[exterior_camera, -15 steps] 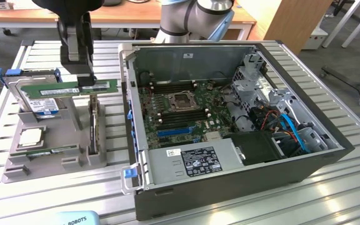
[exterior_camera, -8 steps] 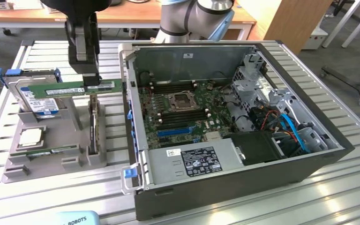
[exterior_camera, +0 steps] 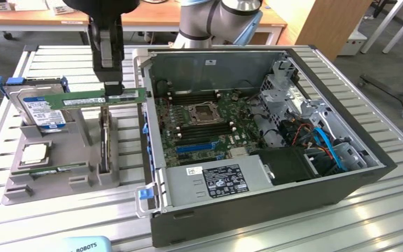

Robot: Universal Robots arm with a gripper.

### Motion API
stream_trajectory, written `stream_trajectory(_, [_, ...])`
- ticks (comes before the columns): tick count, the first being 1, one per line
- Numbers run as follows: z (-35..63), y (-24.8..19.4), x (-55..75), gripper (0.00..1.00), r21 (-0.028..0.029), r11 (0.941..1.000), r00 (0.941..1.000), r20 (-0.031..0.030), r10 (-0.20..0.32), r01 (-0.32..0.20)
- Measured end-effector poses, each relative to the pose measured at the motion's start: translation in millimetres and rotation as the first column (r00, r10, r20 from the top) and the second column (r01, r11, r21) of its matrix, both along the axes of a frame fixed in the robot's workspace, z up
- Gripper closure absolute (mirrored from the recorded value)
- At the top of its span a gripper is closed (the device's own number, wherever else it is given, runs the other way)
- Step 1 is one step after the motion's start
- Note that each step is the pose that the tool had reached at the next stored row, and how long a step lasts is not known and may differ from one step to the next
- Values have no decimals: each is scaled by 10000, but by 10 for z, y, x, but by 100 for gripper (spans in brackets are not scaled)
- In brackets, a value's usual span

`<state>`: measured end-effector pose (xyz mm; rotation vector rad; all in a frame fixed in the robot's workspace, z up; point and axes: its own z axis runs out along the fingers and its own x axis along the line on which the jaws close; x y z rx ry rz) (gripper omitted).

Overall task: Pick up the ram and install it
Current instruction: 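Pick up the ram and move it above insertion slot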

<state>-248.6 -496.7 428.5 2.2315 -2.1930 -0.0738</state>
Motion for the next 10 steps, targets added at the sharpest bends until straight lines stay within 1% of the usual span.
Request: stream_trajectory(10, [0,0,233,88,4,10000,10000,0,2,-2])
